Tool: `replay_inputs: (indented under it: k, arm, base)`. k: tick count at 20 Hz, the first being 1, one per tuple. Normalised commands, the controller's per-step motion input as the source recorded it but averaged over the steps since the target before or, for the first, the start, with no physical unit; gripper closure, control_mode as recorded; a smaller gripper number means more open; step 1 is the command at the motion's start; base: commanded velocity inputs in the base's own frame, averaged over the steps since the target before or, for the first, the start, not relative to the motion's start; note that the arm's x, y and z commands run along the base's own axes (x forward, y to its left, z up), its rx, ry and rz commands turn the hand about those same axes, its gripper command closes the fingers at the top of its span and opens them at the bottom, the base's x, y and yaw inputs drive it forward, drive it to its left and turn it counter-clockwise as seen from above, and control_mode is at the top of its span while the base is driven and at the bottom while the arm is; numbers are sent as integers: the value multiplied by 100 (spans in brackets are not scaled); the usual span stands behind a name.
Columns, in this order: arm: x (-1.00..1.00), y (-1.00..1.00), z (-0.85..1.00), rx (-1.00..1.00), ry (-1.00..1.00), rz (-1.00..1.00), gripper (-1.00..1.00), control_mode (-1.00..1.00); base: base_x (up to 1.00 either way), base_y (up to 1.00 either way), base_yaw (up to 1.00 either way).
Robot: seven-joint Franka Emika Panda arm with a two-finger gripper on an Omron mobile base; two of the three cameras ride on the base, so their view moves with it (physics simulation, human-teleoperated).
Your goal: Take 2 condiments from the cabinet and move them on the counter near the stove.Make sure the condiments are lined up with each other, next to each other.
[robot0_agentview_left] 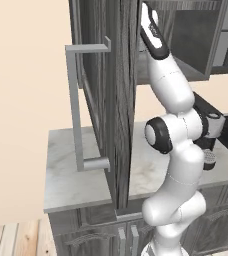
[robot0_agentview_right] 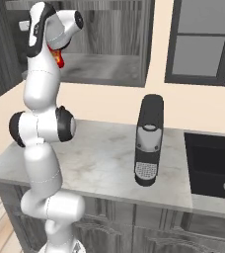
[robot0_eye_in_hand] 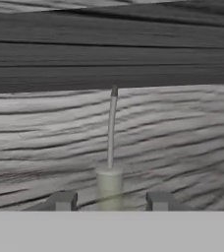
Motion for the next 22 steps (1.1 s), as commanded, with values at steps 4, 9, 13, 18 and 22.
replay_inputs:
  k: [4,9,13,18,22]
  arm:
    - [-40,-26,2,0,-7,2,100,-100]
    - [-52,-43,4,0,-6,0,100,-100]
    - [-78,-40,7,0,-3,0,100,-100]
    - [-99,-25,11,0,-1,0,100,-100]
    - [-100,-31,12,0,0,0,100,-100]
  base:
    - [0,0,0]
    - [0,0,0]
    - [0,0,0]
    - [0,0,0]
    - [0,0,0]
